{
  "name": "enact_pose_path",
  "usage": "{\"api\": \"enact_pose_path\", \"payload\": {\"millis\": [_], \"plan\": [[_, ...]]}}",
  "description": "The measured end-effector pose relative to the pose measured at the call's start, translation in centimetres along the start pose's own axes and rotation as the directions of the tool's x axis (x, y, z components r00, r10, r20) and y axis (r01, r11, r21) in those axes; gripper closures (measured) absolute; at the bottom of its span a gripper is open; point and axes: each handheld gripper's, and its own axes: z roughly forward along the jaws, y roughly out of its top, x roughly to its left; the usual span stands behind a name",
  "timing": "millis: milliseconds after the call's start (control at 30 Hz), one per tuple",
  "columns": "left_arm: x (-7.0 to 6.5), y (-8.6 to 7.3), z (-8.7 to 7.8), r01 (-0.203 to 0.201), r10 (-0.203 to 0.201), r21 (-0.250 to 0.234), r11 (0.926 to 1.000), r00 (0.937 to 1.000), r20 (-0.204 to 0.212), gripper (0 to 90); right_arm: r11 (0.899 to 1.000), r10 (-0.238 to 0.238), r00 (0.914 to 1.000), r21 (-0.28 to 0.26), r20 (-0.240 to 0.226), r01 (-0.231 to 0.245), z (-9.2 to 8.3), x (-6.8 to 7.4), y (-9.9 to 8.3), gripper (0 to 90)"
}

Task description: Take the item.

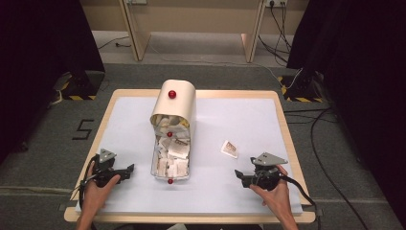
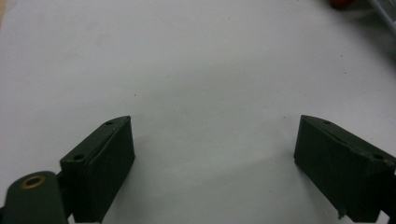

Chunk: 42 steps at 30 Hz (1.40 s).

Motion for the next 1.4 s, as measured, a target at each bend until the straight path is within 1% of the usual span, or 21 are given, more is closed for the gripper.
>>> {"api": "enact_pose_path", "payload": {"millis": [33,100,200,333,367,433,533,633,733,867,933,1000,1067,1133,1167,1200,1233,1267,1300,1400], "plan": [[0.0,0.0,0.0,0.0,0.0,0.0,1.0,1.0,0.0,11.3,1.0,0.002,0.9999,-0.01,-0.011,-0.002,-0.2,0.2,-0.3,24.2],[0.0,0.0,0.0,0.0,0.0,0.0,1.0,1.0,0.0,11.3,1.0,0.005,0.9998,-0.003,-0.018,-0.005,-0.3,0.2,-0.6,24.1],[0.0,0.0,0.0,0.0,0.0,0.0,1.0,1.0,0.0,11.4,1.0,0.005,0.9999,-0.001,-0.015,-0.005,-0.4,0.3,-0.9,24.0],[0.0,0.0,0.0,0.0,0.0,0.0,1.0,1.0,0.0,11.3,1.0,0.013,0.9997,0.014,-0.022,-0.013,-0.6,0.3,-1.5,24.0],[0.0,0.0,0.0,0.0,0.0,0.0,1.0,1.0,0.0,11.4,1.0,0.004,0.9998,0.025,-0.017,-0.004,-0.7,0.4,-1.7,23.9],[0.0,0.0,0.0,0.0,0.0,0.0,1.0,1.0,0.0,11.4,0.999,-0.01,0.9999,0.03,-0.011,0.011,-0.8,0.5,-1.8,23.9],[0.0,0.0,0.0,0.0,0.0,0.0,1.0,1.0,0.0,11.3,0.999,-0.015,0.9998,0.035,-0.015,0.016,-0.9,0.7,-2.0,24.0],[0.0,0.0,0.0,0.0,0.0,0.0,1.0,1.0,0.0,11.4,0.998,-0.033,0.9994,0.051,-0.011,0.034,-0.8,1.0,-2.2,24.2],[0.0,0.0,0.0,0.0,0.0,0.0,1.0,1.0,-0.001,11.4,0.997,-0.04,0.9992,0.059,-0.009,0.04,-0.7,1.1,-2.4,24.3],[0.0,0.0,0.0,0.0,0.0,0.0,1.0,1.0,-0.001,11.4,0.994,-0.058,0.9983,0.092,-0.009,0.059,-0.6,1.3,-2.7,23.9],[0.0,0.0,0.0,0.0,0.0,0.0,1.0,1.0,-0.001,11.3,0.993,-0.062,0.9981,0.097,-0.007,0.062,-0.5,1.4,-2.7,23.5],[0.0,0.0,0.0,0.0,0.0,0.0,1.0,1.0,0.0,11.4,0.993,-0.043,0.9988,0.11,-0.021,0.045,-0.4,1.3,-3.0,23.8],[0.0,0.0,0.0,0.0,0.0,0.0,1.0,1.0,0.0,11.4,0.991,-0.021,0.999,0.133,-0.039,0.026,-0.3,0.9,-3.4,23.0],[0.0,0.0,0.0,0.0,0.0,0.0,1.0,1.0,0.0,11.4,0.988,-0.013,0.9984,0.15,-0.056,0.022,-0.1,0.7,-3.7,20.9],[0.0,0.0,0.0,0.0,0.0,-0.001,1.0,1.0,0.0,11.4,0.99,-0.017,0.9983,0.136,-0.056,0.025,-0.1,0.7,-3.9,19.9],[0.0,0.0,0.0,0.0,0.0,-0.001,1.0,1.0,0.0,11.4,0.99,-0.017,0.9983,0.136,-0.056,0.025,-0.1,0.7,-3.9,19.9],[0.0,0.0,0.0,0.0,0.0,0.0,1.0,1.0,-0.001,11.4,0.99,-0.033,0.9975,0.134,-0.063,0.041,-0.1,0.7,-4.0,18.0],[0.0,0.0,0.0,0.0,0.0,0.0,1.0,1.0,-0.001,11.4,0.99,-0.033,0.9975,0.134,-0.063,0.041,-0.1,0.7,-4.0,18.0],[0.0,0.0,0.0,0.0,0.0,0.0,1.0,1.0,-0.001,11.4,0.991,-0.049,0.9968,0.125,-0.064,0.057,0.0,0.8,-4.2,16.7],[0.0,0.0,0.0,0.0,0.0,0.0,1.0,1.0,-0.001,11.4,0.992,-0.052,0.9961,0.113,-0.072,0.059,-0.1,0.7,-4.3,16.0]]}}
